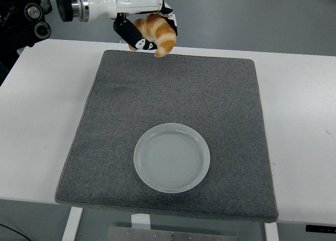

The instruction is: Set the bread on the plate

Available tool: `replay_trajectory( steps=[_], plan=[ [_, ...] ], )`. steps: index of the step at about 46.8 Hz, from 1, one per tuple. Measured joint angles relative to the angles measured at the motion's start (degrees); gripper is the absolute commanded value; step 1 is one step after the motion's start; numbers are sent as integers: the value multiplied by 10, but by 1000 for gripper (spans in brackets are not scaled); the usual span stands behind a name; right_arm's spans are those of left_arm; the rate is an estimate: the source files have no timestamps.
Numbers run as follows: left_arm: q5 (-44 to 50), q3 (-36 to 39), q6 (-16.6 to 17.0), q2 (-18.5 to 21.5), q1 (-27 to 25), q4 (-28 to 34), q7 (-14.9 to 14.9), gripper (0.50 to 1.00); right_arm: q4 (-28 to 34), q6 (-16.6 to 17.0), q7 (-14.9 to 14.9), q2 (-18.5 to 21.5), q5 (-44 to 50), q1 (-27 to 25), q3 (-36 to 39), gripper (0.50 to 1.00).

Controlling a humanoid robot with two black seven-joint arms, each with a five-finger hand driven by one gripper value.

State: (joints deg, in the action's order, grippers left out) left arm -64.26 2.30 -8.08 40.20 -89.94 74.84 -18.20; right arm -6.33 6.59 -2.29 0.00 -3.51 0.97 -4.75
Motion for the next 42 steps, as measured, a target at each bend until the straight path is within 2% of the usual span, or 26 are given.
replay_trajectory(
  steps=[8,18,25,35,42],
  plan=[
    [-4,-4,-26,-20,-11,23,-25,500,0,0,0,0,0,0,0,952],
    [-15,-4,-34,-51,-4,40,-75,500,0,0,0,0,0,0,0,952],
    [-56,-2,-38,-57,16,64,-105,500,0,0,0,0,0,0,0,952],
    [-145,0,-47,-58,78,81,-113,500,0,0,0,0,0,0,0,952],
    [-193,1,-45,-81,124,80,-113,500,0,0,0,0,0,0,0,952]
  ],
)
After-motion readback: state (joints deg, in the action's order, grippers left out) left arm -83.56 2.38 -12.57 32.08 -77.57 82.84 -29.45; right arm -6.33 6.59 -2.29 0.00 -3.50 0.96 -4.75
